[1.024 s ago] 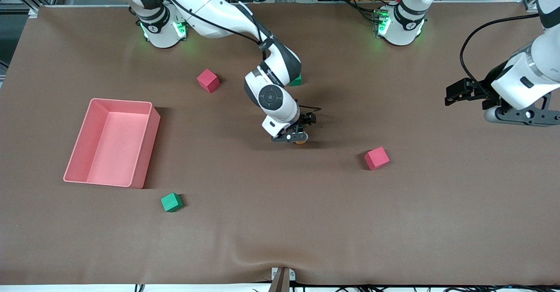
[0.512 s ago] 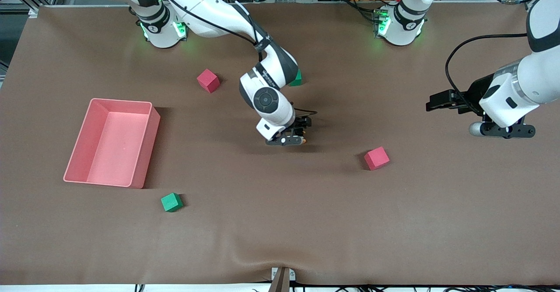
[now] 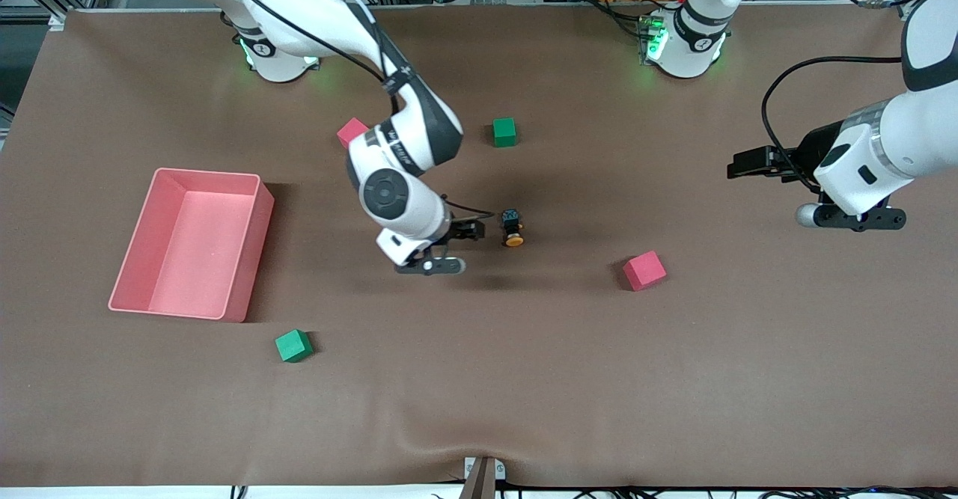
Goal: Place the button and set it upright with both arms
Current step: 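Withdraw the right gripper while the left gripper reaches the button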
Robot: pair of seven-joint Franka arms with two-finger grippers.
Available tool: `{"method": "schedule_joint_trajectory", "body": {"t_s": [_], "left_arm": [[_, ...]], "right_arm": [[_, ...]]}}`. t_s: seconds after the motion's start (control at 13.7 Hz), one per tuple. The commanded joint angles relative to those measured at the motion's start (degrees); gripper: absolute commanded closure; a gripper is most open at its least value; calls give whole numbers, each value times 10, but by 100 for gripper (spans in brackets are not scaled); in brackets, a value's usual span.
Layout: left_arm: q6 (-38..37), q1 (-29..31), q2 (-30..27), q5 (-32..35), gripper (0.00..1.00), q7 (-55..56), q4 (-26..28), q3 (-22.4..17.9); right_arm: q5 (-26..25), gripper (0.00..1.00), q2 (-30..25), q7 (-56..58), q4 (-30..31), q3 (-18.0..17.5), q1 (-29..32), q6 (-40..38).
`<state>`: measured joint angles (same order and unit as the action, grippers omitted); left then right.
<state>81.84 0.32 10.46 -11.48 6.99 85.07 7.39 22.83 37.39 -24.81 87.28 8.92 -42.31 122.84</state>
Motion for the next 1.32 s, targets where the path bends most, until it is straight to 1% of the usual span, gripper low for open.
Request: {"method": "schedule_joint_trajectory", "body": {"t_s": [0.0, 0.07, 0.22, 0.29, 0.37, 0.44, 0.51, 0.59, 0.66, 0.8, 0.88, 0.95, 1.1, 1.24], "left_arm": [[-13, 1, 6, -3, 0, 9, -10, 0], [-12, -2, 6, -2, 0, 12, -10, 0], [-12, -4, 18, -3, 0, 16, -10, 2], [-12, -5, 25, -2, 0, 16, -10, 2], [-10, -5, 35, -8, 0, 17, -10, 3], [-10, -5, 49, -16, 0, 21, -10, 4], [-8, -6, 60, -23, 0, 28, -12, 5], [-6, -17, 70, -28, 0, 45, -22, 5], [-6, -27, 83, -30, 0, 66, -34, 5], [-6, -59, 107, -31, 0, 101, -49, 5], [-6, -72, 119, -32, 0, 123, -56, 6], [-6, -90, 129, -42, 0, 169, -63, 5], [-6, -114, 148, -54, 0, 234, -68, 6], [-6, -131, 166, -61, 0, 251, -67, 5]], "right_arm": [[-1, 0, -80, 55, 74, 36, -1, -2], [-1, 0, -111, 87, 102, 57, -1, -1], [-4, 0, -182, 137, 162, 87, -1, -2], [-17, 0, -223, 149, 194, 100, -1, -2], [-56, 0, -264, 153, 213, 110, -1, -7], [-108, 0, -293, 153, 216, 122, 2, -34], [-156, 0, -313, 153, 208, 129, 6, -78], [-180, 0, -333, 155, 204, 138, 13, -104], [-185, 0, -348, 165, 204, 139, 30, -118], [-186, 0, -363, 244, 197, 126, 100, -166], [-187, 0, -366, 272, 182, 103, 139, -185], [-189, 0, -366, 286, 168, 88, 174, -202], [-220, 0, -366, 314, 140, 76, 215, -232], [-227, 0, -368, 345, 127, 58, 265, -249]]}}
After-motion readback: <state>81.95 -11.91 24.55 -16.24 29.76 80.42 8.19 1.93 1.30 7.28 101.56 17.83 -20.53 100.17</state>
